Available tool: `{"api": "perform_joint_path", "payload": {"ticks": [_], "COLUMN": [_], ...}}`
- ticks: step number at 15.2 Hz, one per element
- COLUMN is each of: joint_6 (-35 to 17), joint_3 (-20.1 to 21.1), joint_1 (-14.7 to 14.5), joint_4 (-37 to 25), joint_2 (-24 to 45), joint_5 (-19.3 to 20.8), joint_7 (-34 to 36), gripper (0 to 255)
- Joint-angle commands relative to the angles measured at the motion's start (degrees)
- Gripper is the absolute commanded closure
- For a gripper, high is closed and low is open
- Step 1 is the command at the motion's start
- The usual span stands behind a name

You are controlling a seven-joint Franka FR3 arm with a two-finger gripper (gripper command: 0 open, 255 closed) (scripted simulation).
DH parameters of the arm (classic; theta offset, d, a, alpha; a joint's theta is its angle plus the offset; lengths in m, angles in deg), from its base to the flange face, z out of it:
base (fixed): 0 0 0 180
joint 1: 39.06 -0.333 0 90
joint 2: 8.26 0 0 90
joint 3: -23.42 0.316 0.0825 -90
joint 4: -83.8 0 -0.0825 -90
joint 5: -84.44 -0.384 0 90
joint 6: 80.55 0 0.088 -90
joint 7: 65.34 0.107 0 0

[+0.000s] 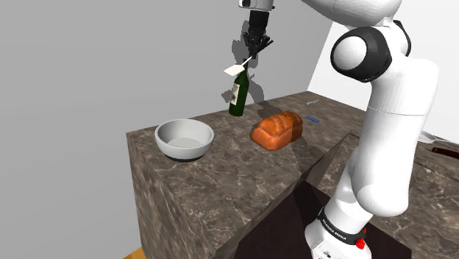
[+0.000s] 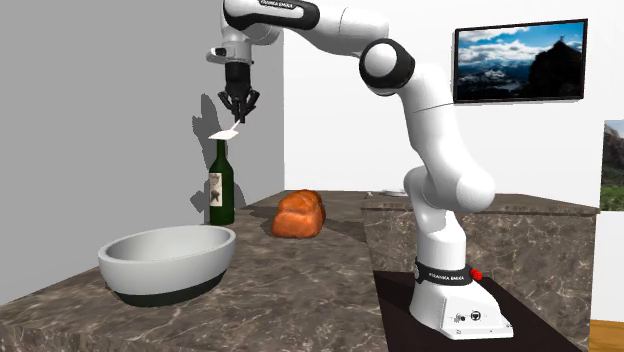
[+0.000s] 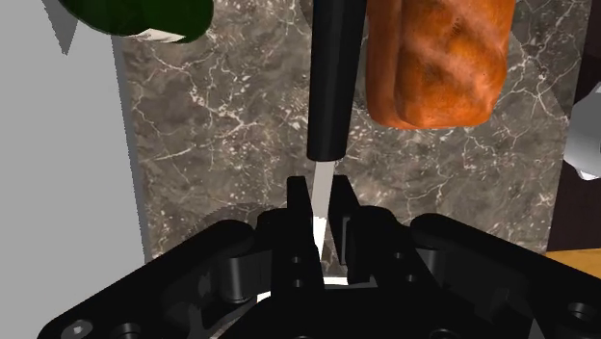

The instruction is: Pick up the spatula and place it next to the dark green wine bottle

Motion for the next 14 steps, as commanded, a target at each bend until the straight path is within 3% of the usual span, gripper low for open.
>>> {"api": "perform_joint_path", "payload": {"ticks": [1, 14], "joint_6": [-2.2, -14.3], "joint_3": [0.1, 0.9], "joint_1": [-0.8, -3.0], "joint_4": [3.4, 20.3], "joint_2": [-1.4, -6.8], "joint_5": [0.8, 3.6], "joint_7": [0.5, 2.6], "gripper": [255, 255]}}
